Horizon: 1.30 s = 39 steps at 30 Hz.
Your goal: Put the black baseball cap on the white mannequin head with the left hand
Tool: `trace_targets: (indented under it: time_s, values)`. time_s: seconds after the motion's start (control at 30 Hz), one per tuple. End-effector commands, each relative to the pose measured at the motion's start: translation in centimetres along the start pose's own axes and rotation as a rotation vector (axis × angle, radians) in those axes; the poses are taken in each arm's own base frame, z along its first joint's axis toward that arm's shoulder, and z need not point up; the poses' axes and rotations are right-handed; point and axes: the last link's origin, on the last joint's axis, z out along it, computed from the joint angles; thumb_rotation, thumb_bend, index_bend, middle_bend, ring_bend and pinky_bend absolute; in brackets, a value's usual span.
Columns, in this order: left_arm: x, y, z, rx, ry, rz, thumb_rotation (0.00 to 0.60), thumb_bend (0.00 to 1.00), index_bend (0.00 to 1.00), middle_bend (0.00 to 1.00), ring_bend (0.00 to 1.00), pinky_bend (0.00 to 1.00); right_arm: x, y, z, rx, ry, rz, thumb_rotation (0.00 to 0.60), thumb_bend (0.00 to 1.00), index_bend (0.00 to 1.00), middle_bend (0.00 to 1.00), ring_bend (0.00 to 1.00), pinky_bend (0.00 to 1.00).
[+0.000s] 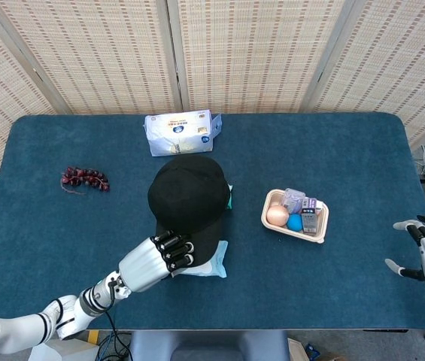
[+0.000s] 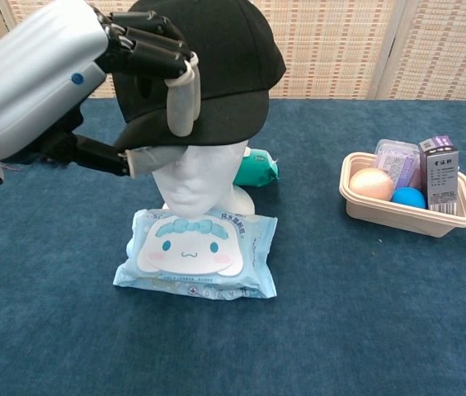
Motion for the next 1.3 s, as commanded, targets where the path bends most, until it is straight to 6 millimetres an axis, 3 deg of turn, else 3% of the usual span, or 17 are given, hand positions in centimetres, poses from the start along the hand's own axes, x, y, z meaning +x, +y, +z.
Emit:
trace_targets:
  time_s: [0.03,0.6,1.3]
  values:
    - [0.1,0.0,0.0,-0.001,0.003,0.0,0.6,0.43,0.67,0.52,0.35,0.54,0.0,0.0,0.0,0.0,-0.001,-0.001,0.6,0.0,0.33,0.31,0.16,0.29]
    - [1.1,-0.2,-0.6,0.019,0.035,0.004,0.6,0.43,0.54,0.52,0.34,0.54,0.0,0.0,0.0,-0.002,0.0,-0.003,0.6,0.0,0.33,0.31,0.16,0.29]
    - [1.2,0.6,-2.7,0.037,0.031,-0.01,0.6,0.43,0.47,0.51,0.33,0.54,0.1,0.1,0.0,-0.007,0.0,0.007,0.6,0.0,0.33,0.32,0.16,0.29]
